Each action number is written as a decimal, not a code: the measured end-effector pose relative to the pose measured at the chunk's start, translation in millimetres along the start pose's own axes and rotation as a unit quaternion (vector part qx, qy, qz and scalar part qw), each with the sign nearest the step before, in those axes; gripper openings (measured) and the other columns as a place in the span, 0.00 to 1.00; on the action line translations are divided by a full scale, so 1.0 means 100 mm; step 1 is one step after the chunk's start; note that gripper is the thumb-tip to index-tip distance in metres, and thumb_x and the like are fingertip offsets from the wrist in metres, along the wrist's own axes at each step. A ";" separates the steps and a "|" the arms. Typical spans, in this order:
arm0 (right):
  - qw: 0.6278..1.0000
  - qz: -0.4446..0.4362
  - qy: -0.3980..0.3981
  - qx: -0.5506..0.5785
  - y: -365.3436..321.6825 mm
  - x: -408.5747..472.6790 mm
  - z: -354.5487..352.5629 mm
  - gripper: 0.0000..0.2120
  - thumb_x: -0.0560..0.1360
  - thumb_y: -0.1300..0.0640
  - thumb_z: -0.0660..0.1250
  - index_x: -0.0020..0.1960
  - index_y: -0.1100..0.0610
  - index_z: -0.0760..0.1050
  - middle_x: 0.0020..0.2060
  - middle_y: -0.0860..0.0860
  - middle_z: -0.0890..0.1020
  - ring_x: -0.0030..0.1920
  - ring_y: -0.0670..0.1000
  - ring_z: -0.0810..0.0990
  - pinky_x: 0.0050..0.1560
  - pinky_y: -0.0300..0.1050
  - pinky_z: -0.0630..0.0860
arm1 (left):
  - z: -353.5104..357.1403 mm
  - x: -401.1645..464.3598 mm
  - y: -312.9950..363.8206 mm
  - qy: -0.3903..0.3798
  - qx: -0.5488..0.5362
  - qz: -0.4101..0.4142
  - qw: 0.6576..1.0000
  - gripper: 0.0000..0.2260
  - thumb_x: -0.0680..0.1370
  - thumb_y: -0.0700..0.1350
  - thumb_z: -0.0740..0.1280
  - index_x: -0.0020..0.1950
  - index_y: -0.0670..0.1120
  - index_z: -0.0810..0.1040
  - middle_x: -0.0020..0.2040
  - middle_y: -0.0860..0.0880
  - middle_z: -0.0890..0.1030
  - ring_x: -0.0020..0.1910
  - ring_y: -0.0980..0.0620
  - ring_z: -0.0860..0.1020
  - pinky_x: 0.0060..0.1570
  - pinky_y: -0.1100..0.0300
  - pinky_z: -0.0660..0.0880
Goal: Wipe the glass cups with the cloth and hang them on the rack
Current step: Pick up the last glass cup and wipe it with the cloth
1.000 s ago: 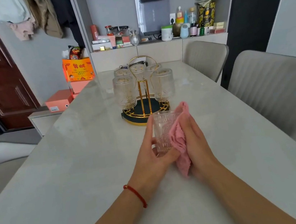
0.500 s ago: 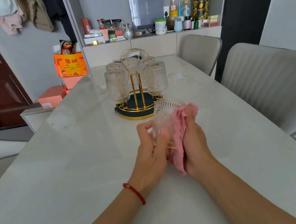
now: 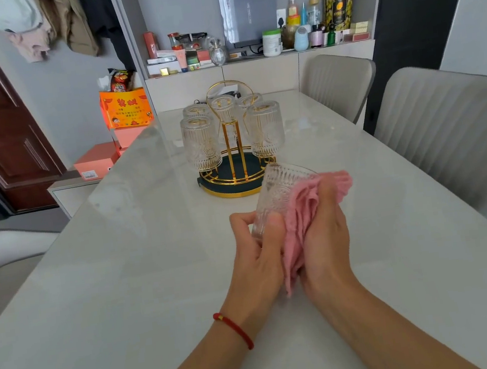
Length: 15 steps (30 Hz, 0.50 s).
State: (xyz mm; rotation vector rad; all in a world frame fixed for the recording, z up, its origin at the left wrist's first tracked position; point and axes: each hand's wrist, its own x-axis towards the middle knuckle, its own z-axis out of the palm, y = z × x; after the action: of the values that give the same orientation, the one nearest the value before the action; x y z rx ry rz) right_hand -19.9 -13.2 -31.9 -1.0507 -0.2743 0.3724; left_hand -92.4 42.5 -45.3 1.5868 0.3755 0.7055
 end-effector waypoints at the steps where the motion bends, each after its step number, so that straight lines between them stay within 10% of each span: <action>1: 1.000 0.003 -0.011 0.012 0.02 0.02 -0.02 0.26 0.77 0.29 0.57 0.47 0.47 0.83 0.43 0.52 0.87 0.50 0.57 0.87 0.58 0.62 0.81 | -0.01 -0.01 0.01 -0.012 -0.007 -0.006 1.000 0.17 0.80 0.62 0.57 0.54 0.48 0.63 0.29 0.50 0.77 0.29 0.53 0.74 0.29 0.63 0.73; 4: 0.998 0.019 -0.012 -0.062 -0.09 0.19 -0.08 0.15 0.73 0.35 0.63 0.45 0.46 0.78 0.36 0.52 0.80 0.43 0.58 0.82 0.52 0.61 0.78 | -0.04 0.00 -0.01 -0.046 -0.044 -0.086 0.994 0.14 0.83 0.62 0.57 0.49 0.53 0.62 0.33 0.45 0.75 0.27 0.50 0.70 0.27 0.59 0.66; 7: 0.969 0.089 -0.213 -0.089 -0.15 0.08 -0.15 0.33 0.71 0.27 0.55 0.39 0.59 0.71 0.28 0.61 0.72 0.36 0.56 0.76 0.43 0.58 0.73 | -0.02 0.05 -0.06 -0.053 -0.052 -0.139 0.987 0.18 0.81 0.68 0.55 0.46 0.54 0.60 0.32 0.46 0.75 0.24 0.49 0.68 0.26 0.59 0.62; 11: 0.997 0.068 0.024 -0.028 -0.05 0.21 -0.12 0.34 0.75 0.26 0.52 0.37 0.53 0.80 0.29 0.55 0.83 0.38 0.63 0.84 0.44 0.56 0.80 | 0.09 0.05 -0.13 0.011 0.079 -0.034 0.996 0.22 0.81 0.69 0.52 0.53 0.51 0.69 0.31 0.47 0.82 0.30 0.47 0.80 0.31 0.50 0.77; 15: 0.999 0.022 0.030 -0.029 -0.10 0.06 -0.04 0.33 0.79 0.29 0.51 0.41 0.53 0.81 0.33 0.51 0.86 0.40 0.55 0.87 0.43 0.49 0.84 | 0.09 0.00 -0.09 0.017 0.037 0.030 0.999 0.21 0.78 0.70 0.57 0.61 0.56 0.64 0.28 0.49 0.78 0.27 0.53 0.77 0.30 0.59 0.75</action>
State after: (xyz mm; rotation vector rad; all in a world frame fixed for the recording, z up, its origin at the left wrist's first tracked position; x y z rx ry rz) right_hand -11.5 -18.4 -24.5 -1.1249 -0.2087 0.3733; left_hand -85.1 36.7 -53.8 1.6641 0.3833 0.7725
